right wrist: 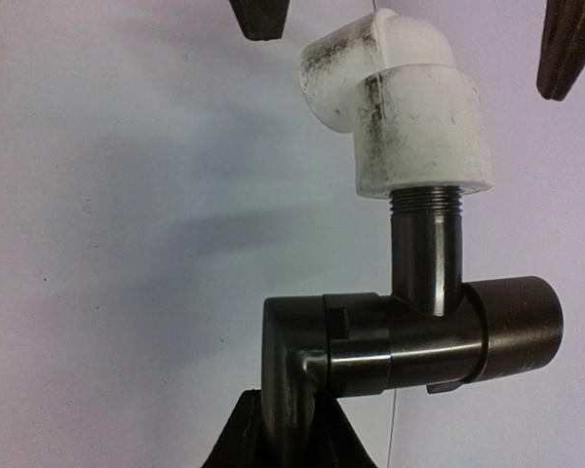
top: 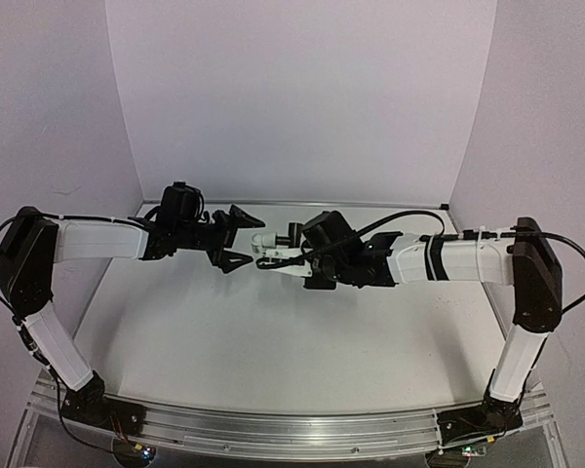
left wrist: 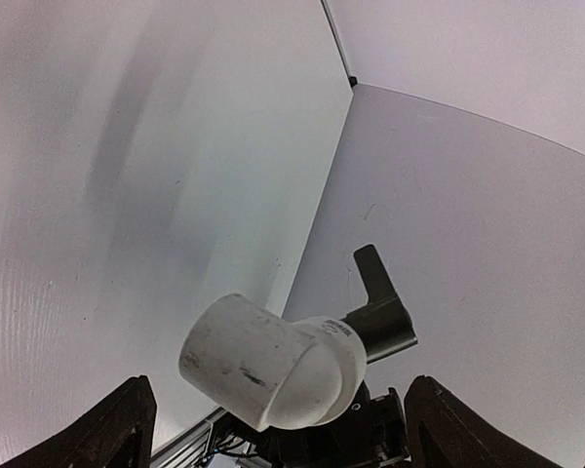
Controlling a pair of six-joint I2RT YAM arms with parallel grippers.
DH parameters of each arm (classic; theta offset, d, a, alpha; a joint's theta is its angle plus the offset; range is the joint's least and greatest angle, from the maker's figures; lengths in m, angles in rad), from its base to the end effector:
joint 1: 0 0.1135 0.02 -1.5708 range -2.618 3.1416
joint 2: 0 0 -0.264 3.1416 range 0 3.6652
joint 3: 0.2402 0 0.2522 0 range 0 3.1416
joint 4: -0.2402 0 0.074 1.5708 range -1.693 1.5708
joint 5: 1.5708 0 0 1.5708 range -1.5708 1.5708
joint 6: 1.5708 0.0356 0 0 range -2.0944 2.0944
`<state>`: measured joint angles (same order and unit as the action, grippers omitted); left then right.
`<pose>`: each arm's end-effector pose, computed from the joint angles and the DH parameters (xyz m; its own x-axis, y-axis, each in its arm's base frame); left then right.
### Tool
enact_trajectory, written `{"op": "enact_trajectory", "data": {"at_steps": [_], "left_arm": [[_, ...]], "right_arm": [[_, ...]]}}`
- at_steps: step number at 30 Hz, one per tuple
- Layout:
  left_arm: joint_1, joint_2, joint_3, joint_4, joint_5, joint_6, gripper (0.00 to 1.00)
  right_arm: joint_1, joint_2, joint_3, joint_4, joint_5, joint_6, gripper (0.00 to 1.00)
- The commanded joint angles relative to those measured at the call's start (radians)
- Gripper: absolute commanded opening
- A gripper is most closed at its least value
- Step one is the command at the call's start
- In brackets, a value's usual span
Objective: Install the water faucets
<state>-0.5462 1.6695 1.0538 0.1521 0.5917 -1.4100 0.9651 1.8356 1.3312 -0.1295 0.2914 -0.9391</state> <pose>0.3086 -0.2109 0.2374 -0.9076 -0.4071 0.1030 -0.2399 0.3013 -0.9228 0.2473 0.3392 0.2384 0.3300 -0.8812 -0.3385 -0.6593 0.0415 -0.7507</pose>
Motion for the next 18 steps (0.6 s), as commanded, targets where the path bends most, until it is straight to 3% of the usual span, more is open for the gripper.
{"op": "enact_trajectory", "data": {"at_steps": [1,11,18], "left_arm": [[-0.006,0.003,0.057,-0.018,0.046,0.014,0.88],[-0.015,0.055,0.073,0.062,0.056,-0.041,0.68],[-0.015,0.089,0.12,0.051,0.031,0.003,0.52]], "right_arm": [[0.006,-0.022,0.038,0.146,0.056,-0.011,0.0],[0.02,-0.021,0.052,0.154,0.051,-0.002,0.0],[0.039,-0.049,0.027,0.151,-0.017,0.047,0.0]]}}
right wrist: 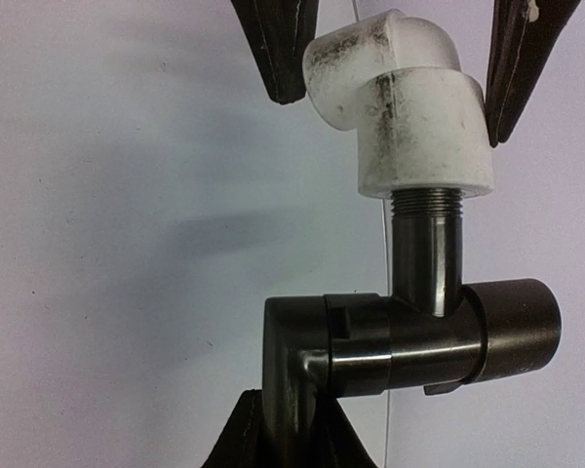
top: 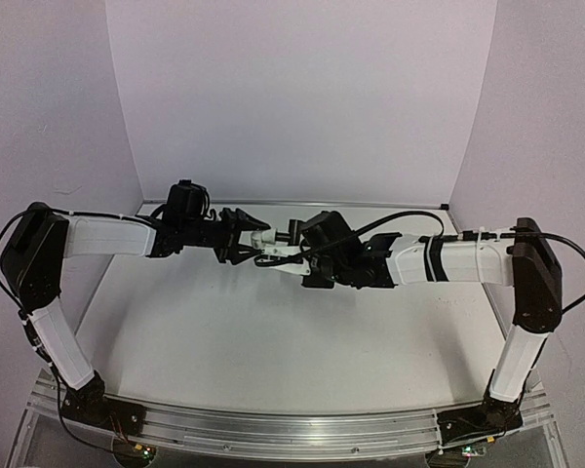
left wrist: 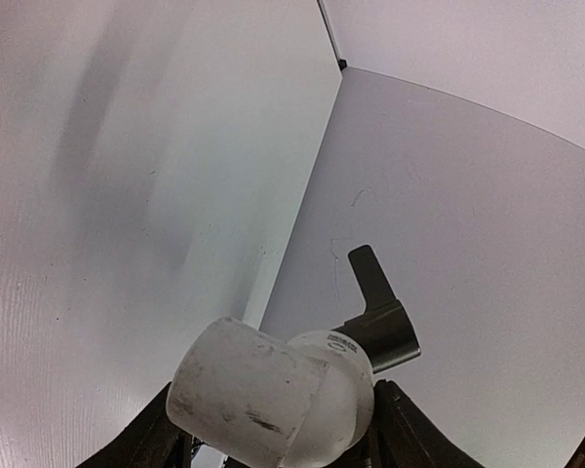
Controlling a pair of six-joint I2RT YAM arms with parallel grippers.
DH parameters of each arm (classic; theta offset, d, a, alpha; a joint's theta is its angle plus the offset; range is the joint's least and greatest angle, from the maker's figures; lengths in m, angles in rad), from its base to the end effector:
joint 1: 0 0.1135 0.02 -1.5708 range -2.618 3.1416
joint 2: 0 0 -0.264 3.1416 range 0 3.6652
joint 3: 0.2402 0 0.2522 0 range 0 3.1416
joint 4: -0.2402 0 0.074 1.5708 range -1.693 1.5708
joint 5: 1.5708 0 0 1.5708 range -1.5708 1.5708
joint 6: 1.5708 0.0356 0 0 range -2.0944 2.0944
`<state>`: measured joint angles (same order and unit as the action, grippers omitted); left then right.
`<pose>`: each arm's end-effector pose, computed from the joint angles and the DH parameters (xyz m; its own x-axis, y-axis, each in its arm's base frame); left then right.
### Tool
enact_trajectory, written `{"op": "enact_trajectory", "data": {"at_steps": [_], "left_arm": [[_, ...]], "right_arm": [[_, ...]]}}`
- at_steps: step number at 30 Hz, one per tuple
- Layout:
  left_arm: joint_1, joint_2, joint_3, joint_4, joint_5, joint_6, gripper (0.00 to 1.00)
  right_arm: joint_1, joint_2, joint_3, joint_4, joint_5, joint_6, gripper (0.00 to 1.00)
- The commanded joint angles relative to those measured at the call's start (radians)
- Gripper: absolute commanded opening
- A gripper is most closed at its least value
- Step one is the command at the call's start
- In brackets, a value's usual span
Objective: Install the water faucets
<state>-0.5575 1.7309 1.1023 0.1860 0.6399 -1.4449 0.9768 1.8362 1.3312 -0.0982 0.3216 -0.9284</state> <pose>0.3182 -0.2234 0.2347 -0.9209 -0.3636 0.1402 -0.2498 0.2744 -0.9286 0.2452 0.3429 0.2411 0.3226 -0.8795 -0.3498 -0.6380 0.0710 -0.7668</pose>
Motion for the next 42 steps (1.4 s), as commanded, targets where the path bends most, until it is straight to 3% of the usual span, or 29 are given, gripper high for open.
{"op": "enact_trajectory", "data": {"at_steps": [1,5,12,16,23,29,35,40,42], "left_arm": [[-0.004,0.029,0.08,-0.001,-0.025,0.058,0.5],[-0.004,0.029,0.092,-0.036,-0.055,0.111,0.45],[-0.004,0.027,0.084,-0.055,-0.088,0.193,0.34],[-0.004,0.011,0.072,-0.065,-0.119,0.254,0.32],[-0.006,-0.046,-0.011,0.144,-0.128,0.271,0.31],[-0.015,-0.099,-0.069,0.276,-0.139,0.331,0.3],[-0.021,-0.157,-0.133,0.432,-0.111,0.382,0.3],[-0.021,-0.198,-0.183,0.574,-0.069,0.406,0.33],[-0.02,-0.214,-0.201,0.599,-0.051,0.425,0.43]], "right_arm": [[0.028,-0.057,0.024,0.118,-0.068,0.056,0.0],[0.028,-0.073,0.035,0.101,-0.136,0.177,0.0],[0.024,-0.111,0.078,0.1,-0.475,0.442,0.0],[0.01,-0.129,0.106,0.1,-0.665,0.55,0.0],[-0.105,-0.127,0.14,0.13,-1.009,0.95,0.0],[-0.21,-0.117,0.075,0.393,-1.193,1.401,0.0],[-0.262,-0.084,0.015,0.758,-1.349,1.781,0.0],[-0.266,-0.052,0.039,0.869,-1.405,1.911,0.0],[-0.27,-0.066,0.028,0.869,-1.404,1.877,0.0]]}}
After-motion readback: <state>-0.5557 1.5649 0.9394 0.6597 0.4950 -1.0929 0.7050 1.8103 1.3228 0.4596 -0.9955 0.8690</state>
